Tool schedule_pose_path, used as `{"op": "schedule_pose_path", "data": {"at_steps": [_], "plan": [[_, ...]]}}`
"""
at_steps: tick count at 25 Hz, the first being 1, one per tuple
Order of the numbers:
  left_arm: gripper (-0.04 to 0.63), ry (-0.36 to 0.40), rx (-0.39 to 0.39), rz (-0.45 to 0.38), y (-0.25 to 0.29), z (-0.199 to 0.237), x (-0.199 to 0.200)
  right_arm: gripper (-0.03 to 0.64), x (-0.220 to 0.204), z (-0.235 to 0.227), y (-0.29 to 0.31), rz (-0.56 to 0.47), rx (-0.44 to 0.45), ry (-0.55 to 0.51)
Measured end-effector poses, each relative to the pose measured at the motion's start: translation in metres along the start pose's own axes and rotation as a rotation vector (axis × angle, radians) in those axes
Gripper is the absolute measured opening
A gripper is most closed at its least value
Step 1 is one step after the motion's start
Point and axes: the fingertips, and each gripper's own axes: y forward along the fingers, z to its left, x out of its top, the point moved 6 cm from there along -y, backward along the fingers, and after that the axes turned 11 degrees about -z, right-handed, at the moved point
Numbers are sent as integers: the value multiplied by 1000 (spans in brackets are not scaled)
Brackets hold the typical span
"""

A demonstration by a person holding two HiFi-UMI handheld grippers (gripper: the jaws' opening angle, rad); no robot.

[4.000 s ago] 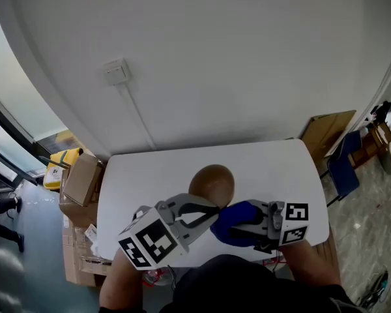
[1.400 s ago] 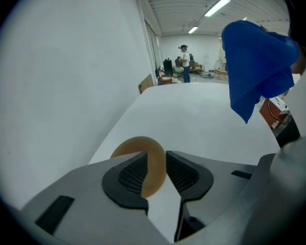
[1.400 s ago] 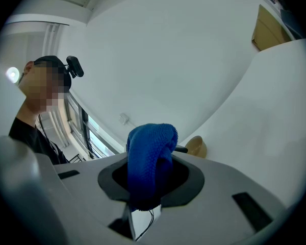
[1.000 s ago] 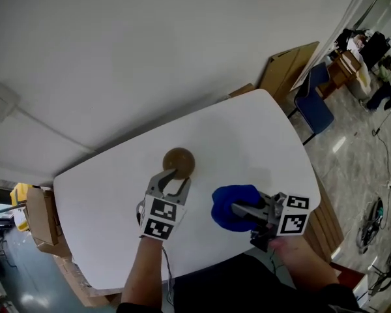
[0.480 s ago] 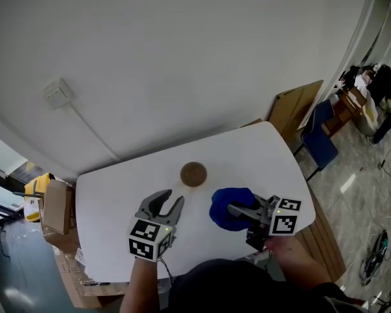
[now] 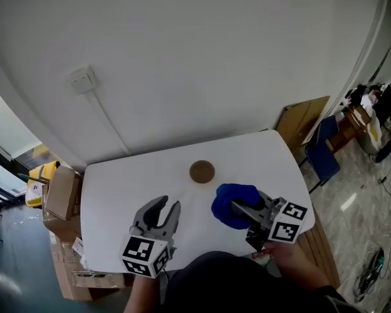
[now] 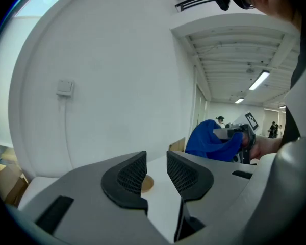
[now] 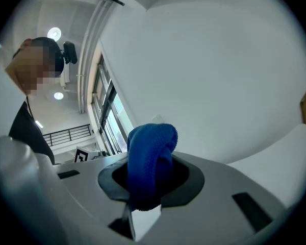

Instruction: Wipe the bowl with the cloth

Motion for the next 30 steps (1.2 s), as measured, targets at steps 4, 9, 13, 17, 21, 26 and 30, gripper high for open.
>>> {"op": "schedule_pose_path", "data": {"at_steps": [4, 9, 13, 17, 21, 26, 30], "plan": [[114, 18, 27, -48, -26, -6, 15, 81, 11, 24, -5, -2, 7, -102], [98, 38, 38, -93, -35, -9, 25, 80, 22, 37, -4, -1, 19, -187], [94, 53, 38, -105, -34, -10, 31, 80, 21, 38, 2, 20, 16, -232], [94, 60, 37, -103, -33, -11, 32, 80, 18, 37, 2, 26, 5, -235], [91, 67, 26, -94, -33, -8, 27, 80, 18, 37, 3, 25, 1, -250], [89, 55, 16, -79, -26, -5, 23, 80, 20, 31, 4, 22, -10, -259], [89, 62, 16, -84, -24, -4, 24, 80, 25, 29, 7, 27, -6, -274]]}}
